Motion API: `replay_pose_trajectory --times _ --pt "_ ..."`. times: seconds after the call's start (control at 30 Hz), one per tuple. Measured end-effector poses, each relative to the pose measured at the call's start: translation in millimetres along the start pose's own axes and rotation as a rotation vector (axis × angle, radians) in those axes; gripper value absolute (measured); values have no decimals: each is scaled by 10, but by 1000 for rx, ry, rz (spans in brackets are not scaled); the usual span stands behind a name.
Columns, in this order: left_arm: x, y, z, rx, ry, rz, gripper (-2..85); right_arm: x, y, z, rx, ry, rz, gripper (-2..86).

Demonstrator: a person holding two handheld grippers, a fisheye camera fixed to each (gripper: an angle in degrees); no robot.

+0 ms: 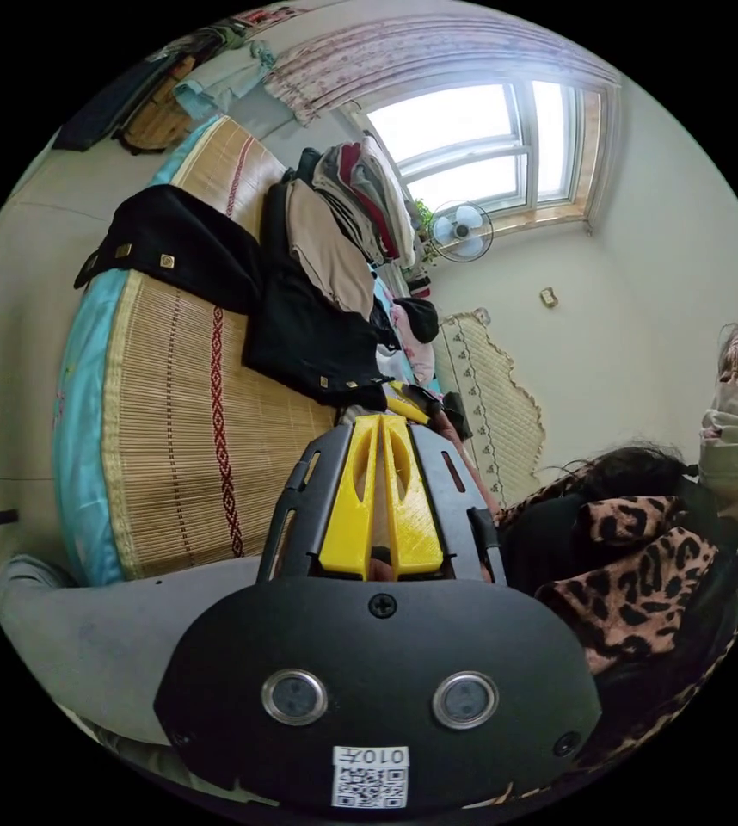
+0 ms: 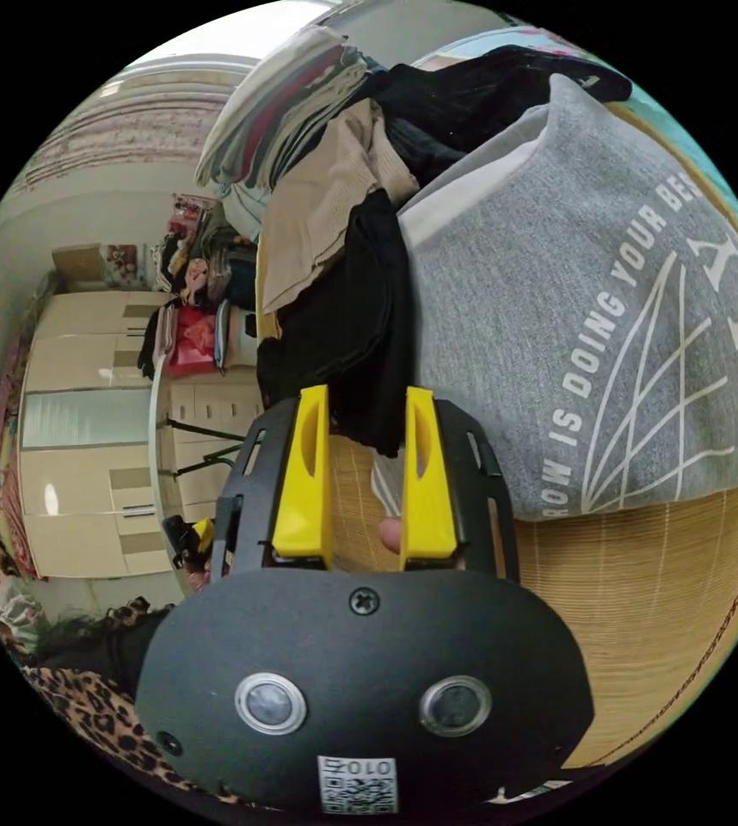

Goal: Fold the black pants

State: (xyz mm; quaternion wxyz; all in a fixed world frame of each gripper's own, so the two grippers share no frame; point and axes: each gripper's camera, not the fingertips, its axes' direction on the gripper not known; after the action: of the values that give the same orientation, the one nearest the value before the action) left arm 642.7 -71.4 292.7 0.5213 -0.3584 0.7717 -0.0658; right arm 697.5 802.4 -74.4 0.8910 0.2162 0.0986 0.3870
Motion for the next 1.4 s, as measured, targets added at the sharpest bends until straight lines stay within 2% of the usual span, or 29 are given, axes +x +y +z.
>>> replay_pose_trajectory --times 0.13,0.23,0.37,0.53,0.7,0.87,0.97,1.13,1.2,1.27,1.4 --pt "-68 73 -50 26 4 -16 0 177 -541 85 -12 -12 -14 127" --pt "-145 110 -69 35 13 -32 0 166 -979 108 -45 28 -46 78" --pt "-245 154 -85 45 25 -67 0 -48 -1487 -283 -12 -294 -138 50" --pt "-266 243 -40 81 108 -73 0 -1161 -2171 -886 -16 -390 -448 43" --pt "-213 367 -59 108 87 -57 0 -2551 -2931 -1508 -5 -533 -761 40" --pt "-359 373 133 126 103 -122 0 -3799 -3369 -1986 -24 -510 -966 39" --pt "-115 307 199 205 41 -94 0 -4448 -3475 -2272 -33 -496 -1063 39" --pt "789 85 25 361 -164 138 0 -5313 -3543 -2829 -18 -498 -1200 37" --pt "979 108 35 370 -173 167 0 -5746 -3568 -3111 -20 -500 -1259 37" --pt "1145 260 51 392 -142 180 0 -6088 -3542 -3307 -3 -476 -1313 37" --pt "1608 1091 -144 479 -159 335 0 -6930 -3425 -3612 -17 -473 -1443 37"
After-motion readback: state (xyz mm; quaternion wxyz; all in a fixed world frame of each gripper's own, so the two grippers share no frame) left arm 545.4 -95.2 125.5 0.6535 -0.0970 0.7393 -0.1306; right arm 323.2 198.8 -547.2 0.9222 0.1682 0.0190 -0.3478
